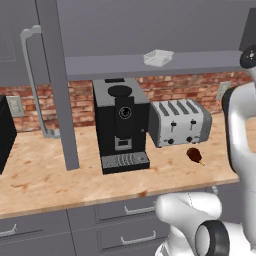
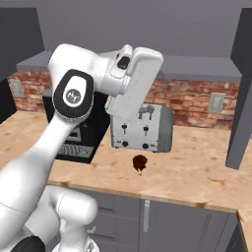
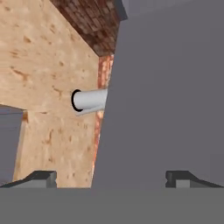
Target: Retrieve the tupperware from the cabinet, then place the raw meat into the tupperware to avoid contamination.
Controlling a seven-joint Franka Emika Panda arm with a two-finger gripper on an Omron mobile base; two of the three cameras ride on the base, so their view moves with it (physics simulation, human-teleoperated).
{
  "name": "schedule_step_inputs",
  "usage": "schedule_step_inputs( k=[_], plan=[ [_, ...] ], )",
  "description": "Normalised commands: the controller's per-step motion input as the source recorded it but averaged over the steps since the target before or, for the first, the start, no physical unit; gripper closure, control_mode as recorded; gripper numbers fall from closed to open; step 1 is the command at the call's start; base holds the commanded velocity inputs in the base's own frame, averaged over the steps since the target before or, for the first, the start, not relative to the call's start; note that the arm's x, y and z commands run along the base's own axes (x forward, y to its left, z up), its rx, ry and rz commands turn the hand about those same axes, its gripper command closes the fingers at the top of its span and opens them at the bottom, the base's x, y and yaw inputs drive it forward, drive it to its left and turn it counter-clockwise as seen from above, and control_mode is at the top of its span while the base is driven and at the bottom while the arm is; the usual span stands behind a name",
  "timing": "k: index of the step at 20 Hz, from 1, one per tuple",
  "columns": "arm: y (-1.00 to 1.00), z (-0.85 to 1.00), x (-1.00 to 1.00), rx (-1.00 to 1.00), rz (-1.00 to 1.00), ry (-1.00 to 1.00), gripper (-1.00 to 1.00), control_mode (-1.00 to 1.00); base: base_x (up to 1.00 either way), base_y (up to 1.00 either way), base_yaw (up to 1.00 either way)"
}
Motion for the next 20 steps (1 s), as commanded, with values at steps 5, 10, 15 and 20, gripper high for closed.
schedule_step_inputs(
  k=[5,10,15,20],
  plan=[
    [0.7,-0.19,0.0,0.17,0.13,-0.07,-1.0,-1.0,0.0,0.0,0.0],
    [0.71,-0.33,0.0,0.19,0.18,-0.06,-1.0,-1.0,0.0,0.0,0.0],
    [0.62,-0.38,0.01,0.23,0.19,-0.09,-1.0,-1.0,0.0,0.0,0.0],
    [0.54,-0.32,0.06,0.26,0.16,-0.13,-1.0,-1.0,0.0,0.0,0.0]
  ],
)
